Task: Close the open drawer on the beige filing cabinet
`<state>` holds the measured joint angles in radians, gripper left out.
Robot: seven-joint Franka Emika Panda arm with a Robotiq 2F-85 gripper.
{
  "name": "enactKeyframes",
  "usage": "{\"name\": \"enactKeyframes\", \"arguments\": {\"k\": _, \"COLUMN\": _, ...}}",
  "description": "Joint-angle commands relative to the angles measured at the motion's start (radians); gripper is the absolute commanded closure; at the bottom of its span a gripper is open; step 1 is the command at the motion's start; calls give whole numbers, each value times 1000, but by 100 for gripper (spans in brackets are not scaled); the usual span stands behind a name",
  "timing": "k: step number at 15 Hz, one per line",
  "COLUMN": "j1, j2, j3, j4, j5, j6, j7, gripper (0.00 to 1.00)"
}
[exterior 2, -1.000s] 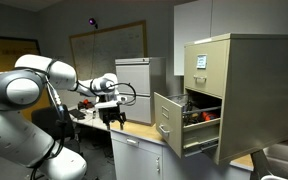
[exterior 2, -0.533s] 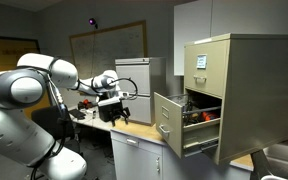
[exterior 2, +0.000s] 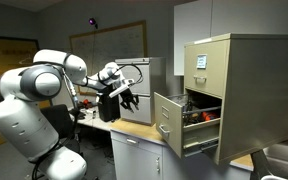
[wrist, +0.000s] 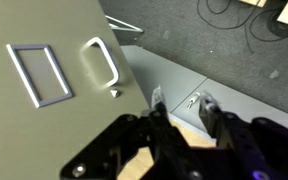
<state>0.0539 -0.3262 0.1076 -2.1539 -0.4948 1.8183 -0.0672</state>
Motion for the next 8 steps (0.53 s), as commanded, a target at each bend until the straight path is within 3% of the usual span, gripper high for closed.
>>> {"name": "enactKeyframes", "arguments": {"k": 1, "j1": -34, "j2": 157, "j3": 22, "j4": 165, "j5": -180, "j6": 17, "j7": 83, "gripper": 88}}
{"name": "enactKeyframes", "arguments": {"k": 2, "j1": -36, "j2": 193, "j3": 17, "j4": 195, "j5": -233, "j6": 27, "j7": 106, "gripper": 96}}
{"name": "enactKeyframes", "arguments": {"k": 3, "j1": -39, "j2": 238, "j3": 9, "j4": 227, "j5": -292, "j6": 40, "j7": 133, "gripper": 99}}
{"name": "enactKeyframes", "arguments": {"k": 8, "j1": -45, "j2": 461, "j3": -51, "j4": 384, "j5": -552, "j6": 88, "j7": 273, "gripper": 99}}
